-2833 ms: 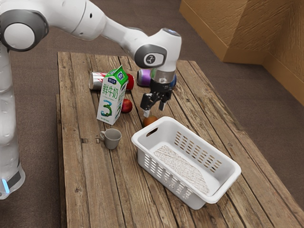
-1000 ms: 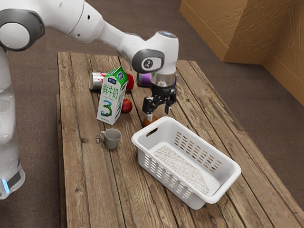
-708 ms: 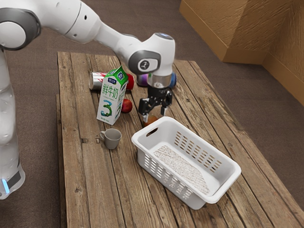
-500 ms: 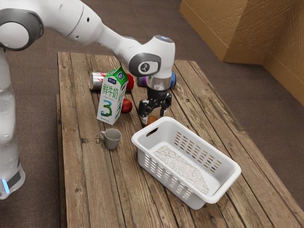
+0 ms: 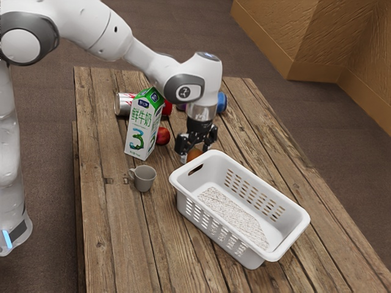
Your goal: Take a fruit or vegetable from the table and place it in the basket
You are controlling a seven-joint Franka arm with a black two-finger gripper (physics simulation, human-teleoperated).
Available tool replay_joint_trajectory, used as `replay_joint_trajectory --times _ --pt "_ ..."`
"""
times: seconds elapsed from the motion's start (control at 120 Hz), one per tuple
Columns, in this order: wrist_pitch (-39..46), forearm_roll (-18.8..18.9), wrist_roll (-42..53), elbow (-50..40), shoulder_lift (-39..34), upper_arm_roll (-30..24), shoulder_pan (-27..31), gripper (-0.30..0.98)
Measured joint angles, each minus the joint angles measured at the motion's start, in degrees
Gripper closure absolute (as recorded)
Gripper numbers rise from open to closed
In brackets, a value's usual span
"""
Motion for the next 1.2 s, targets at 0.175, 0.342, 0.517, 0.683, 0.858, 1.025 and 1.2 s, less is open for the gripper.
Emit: replay_joint_trajectory --times 0.175,0.342,0.517,0.683,0.858,1.025,1.2 --pt "0.7 -0.9 0.0 0.0 1.1 -0.2 0.3 0.05" --pt "1.1 -1.8 0.0 0.0 1.1 -0.2 0.7 0.27" --pt "1.1 -2.0 -0.5 0.2 -0.5 0.0 0.6 0.28" --pt "-2.1 -0.2 -2.3 6.3 -7.5 0.1 -1.7 0.31" --pt "-14.6 2.6 -7.6 18.4 -10.9 -5.4 -4.8 0.28" --pt "-20.5 -2.5 -12.8 16.2 -16.9 -11.0 -7.6 0.28" --pt "-23.1 -6.0 -17.0 16.4 -15.5 -11.6 -12.4 0.29"
